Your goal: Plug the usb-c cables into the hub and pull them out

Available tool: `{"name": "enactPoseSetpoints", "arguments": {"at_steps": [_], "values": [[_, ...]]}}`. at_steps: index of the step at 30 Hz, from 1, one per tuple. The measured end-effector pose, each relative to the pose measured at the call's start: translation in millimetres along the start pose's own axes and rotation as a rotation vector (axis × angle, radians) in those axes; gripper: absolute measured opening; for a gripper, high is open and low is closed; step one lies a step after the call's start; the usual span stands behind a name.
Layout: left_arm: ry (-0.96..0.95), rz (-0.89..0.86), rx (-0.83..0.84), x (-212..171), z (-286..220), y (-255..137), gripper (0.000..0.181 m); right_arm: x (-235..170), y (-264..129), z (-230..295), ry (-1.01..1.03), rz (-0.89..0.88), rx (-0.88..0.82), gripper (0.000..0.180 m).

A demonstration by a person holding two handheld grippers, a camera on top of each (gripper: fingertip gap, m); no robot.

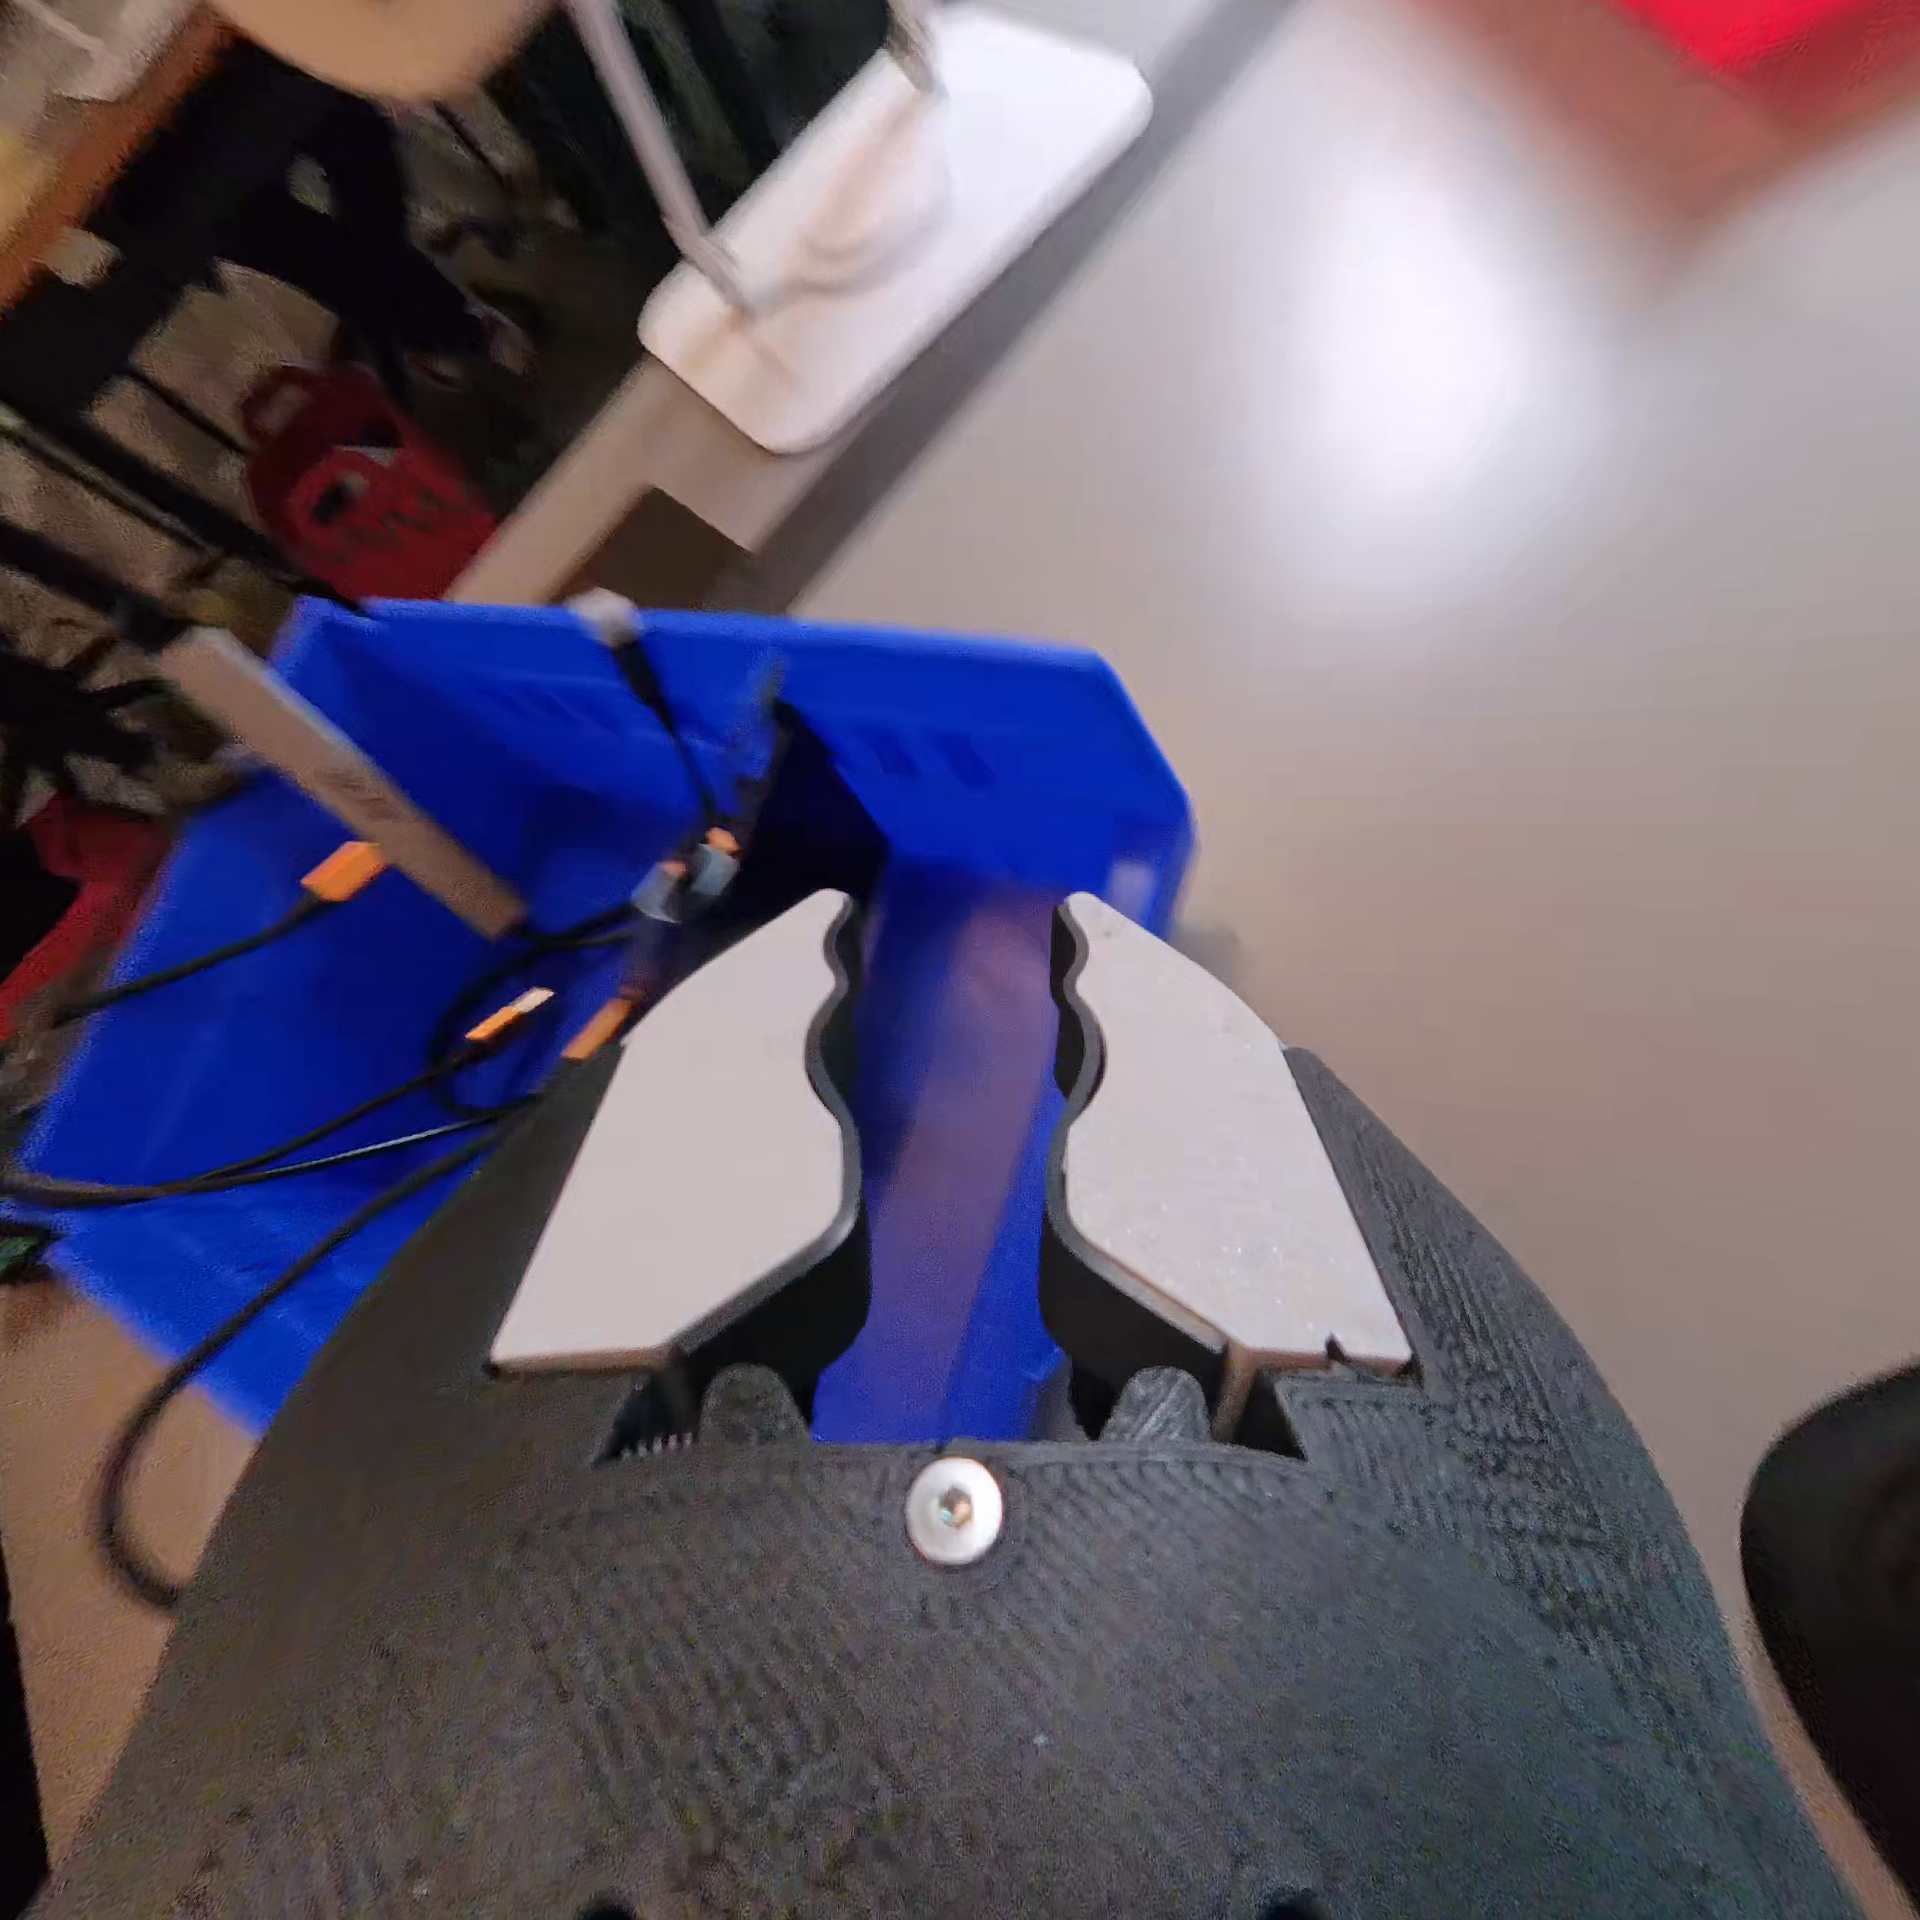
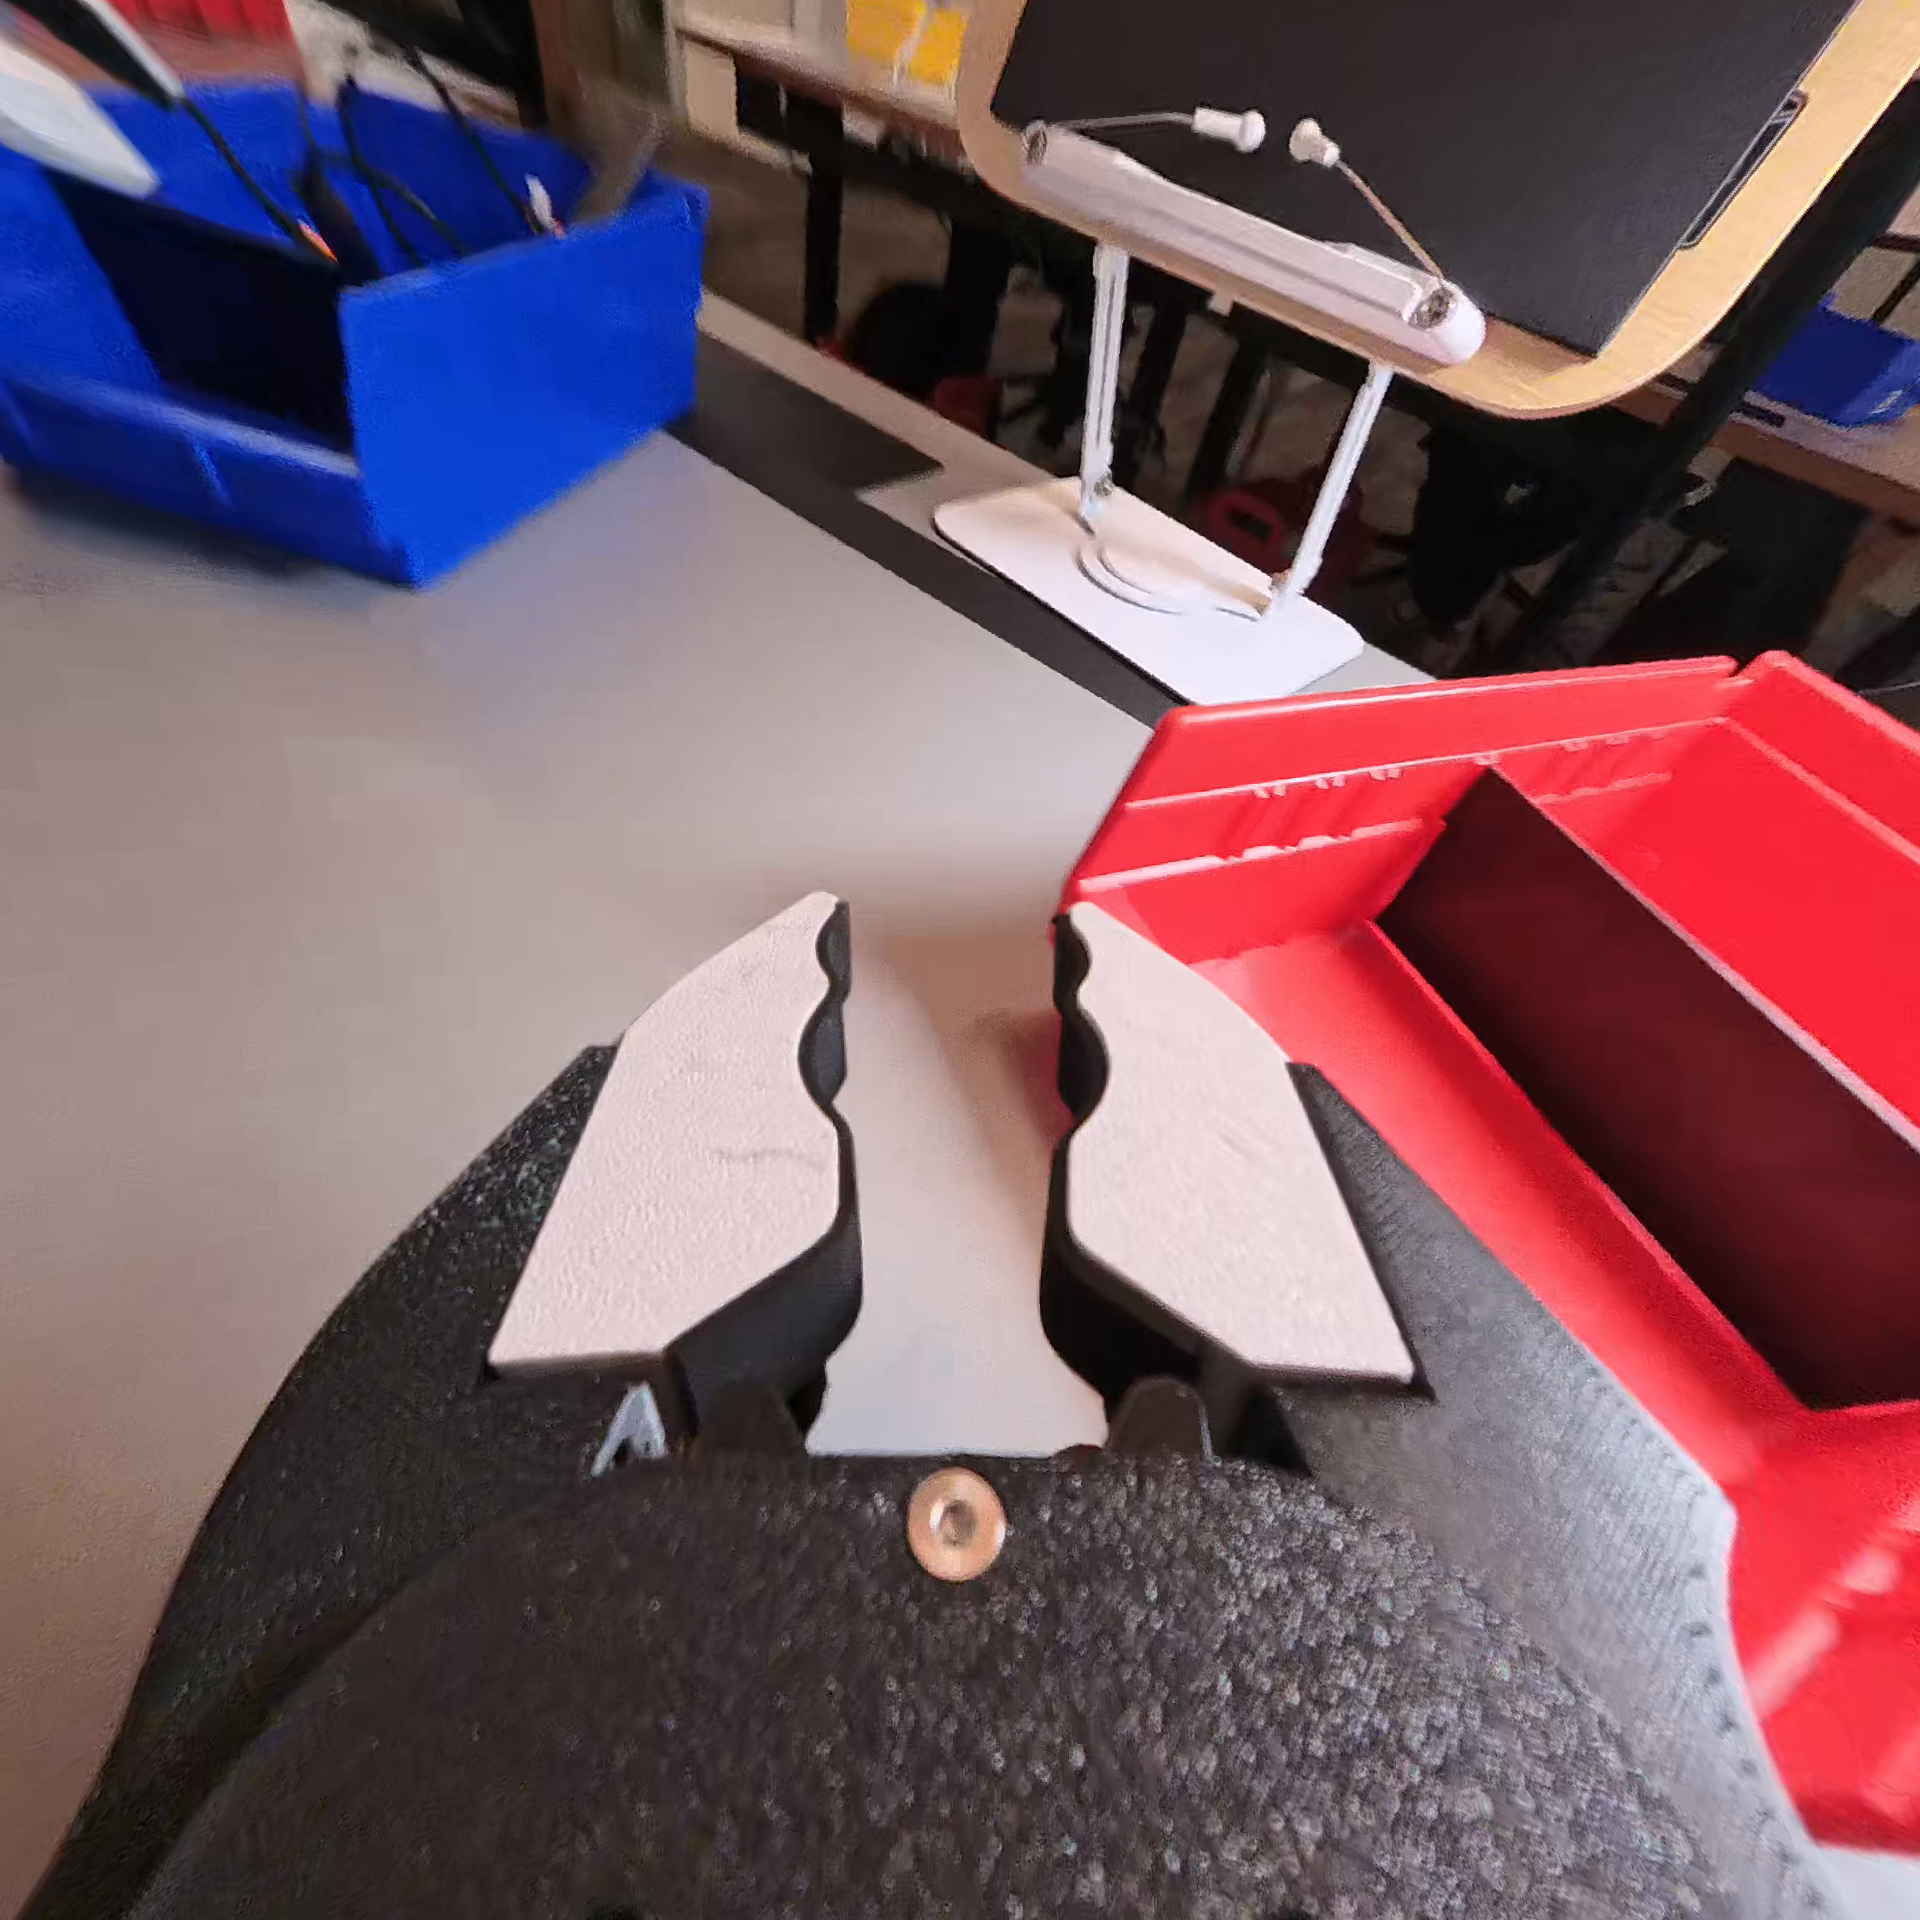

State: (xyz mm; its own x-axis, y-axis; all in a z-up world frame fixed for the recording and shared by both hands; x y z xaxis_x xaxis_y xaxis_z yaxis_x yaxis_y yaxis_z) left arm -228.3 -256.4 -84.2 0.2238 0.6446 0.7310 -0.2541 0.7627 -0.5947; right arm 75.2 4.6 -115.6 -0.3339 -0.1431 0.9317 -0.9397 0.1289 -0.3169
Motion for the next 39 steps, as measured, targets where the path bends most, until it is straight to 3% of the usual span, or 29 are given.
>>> {"name": "enactPoseSetpoints", "arguments": {"at_steps": [4, 7, 12, 19, 23, 29, 39], "values": [[-0.22, -0.094, 0.144, 41.1, 67.0, -9.9, 0.03, -5.6, 8.2, 9.8, 0.048, -0.052, 0.026, 0.036], [-0.358, 0.001, 0.203, 48.4, 116.7, 15.0, 0.034, -9.9, 9.3, 16.2, 0.026, -0.055, 0.04, 0.035], [-0.496, 0.326, 0.231, 12.5, 163.2, 88.6, 0.046, -18.4, 7.9, 21.3, 0.002, -0.047, 0.047, 0.033], [-0.505, 0.484, 0.339, -22.9, 180.8, 146.7, 0.05, -23.2, 10.7, 26.5, 0.004, -0.038, 0.084, 0.031], [-0.448, 0.489, 0.351, -25.0, 181.0, 154.8, 0.027, -23.5, 10.6, 27.8, -0.025, -0.036, 0.085, 0.03], [-0.384, 0.408, 0.341, -3.2, 179.9, 124.2, 0.026, -18.4, 3.4, 22.1, 0.005, -0.077, 0.076, 0.028], [-0.217, -0.03, 0.363, 103.5, 161.1, -0.9, 0.025, -9.8, 3.1, 19.9, 0.026, -0.106, 0.044, 0.027]]}}
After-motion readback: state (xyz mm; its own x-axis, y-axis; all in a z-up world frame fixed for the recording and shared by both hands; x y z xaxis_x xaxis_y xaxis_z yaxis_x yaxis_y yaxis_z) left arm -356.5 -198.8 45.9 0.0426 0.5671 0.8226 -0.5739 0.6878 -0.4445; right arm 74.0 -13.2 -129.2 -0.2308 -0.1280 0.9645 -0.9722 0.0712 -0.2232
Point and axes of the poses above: each gripper's, where its closed fingertips meet, y out along the fingers, x out of its top, z = x × y across the jaws, the point moved 5 cm from there along -y, back along the fingers, and after that the axes turned 1 degree about z, right-handed, at the moved point
